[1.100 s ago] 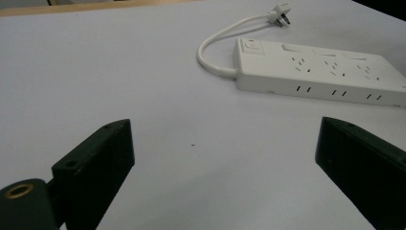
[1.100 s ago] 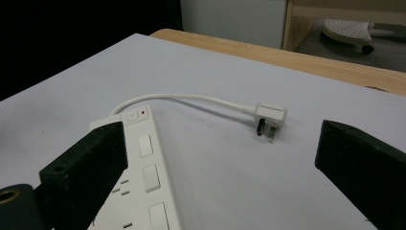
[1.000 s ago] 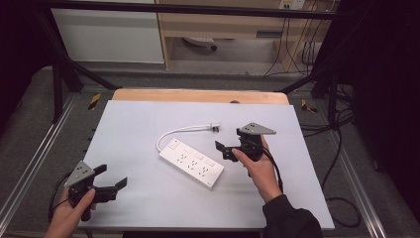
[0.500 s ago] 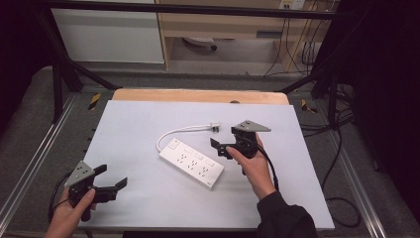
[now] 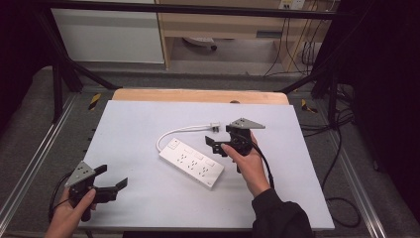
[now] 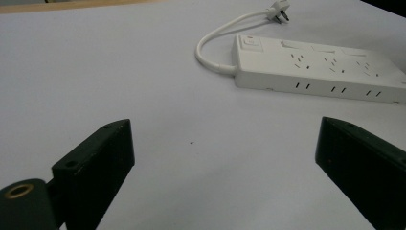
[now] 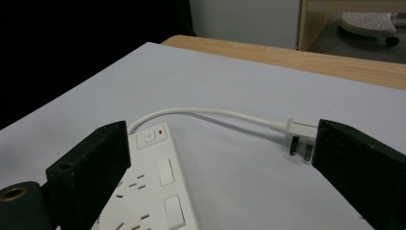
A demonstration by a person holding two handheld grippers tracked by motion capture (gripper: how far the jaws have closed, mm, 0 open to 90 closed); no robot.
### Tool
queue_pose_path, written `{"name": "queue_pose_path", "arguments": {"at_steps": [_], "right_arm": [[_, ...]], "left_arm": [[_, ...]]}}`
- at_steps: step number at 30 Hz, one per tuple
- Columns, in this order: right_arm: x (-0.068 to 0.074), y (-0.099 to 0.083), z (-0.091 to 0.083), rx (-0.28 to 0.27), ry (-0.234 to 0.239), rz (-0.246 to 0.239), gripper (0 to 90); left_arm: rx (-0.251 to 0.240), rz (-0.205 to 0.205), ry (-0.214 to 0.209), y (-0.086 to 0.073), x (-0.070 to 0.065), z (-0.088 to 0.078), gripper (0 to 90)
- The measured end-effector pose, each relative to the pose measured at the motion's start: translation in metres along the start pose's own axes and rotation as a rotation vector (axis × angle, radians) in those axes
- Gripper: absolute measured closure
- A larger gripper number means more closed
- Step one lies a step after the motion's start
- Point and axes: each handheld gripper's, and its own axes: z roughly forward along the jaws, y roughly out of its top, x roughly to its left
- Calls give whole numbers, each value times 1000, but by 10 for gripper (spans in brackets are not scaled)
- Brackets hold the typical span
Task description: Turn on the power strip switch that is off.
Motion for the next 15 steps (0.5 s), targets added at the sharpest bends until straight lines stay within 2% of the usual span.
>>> {"name": "queue_pose_path", "arguments": {"at_steps": [15], "right_arm": [[6,2,12,14,14,-4,86]], "left_arm": [[4,3,-1,0,0,0,62]]}}
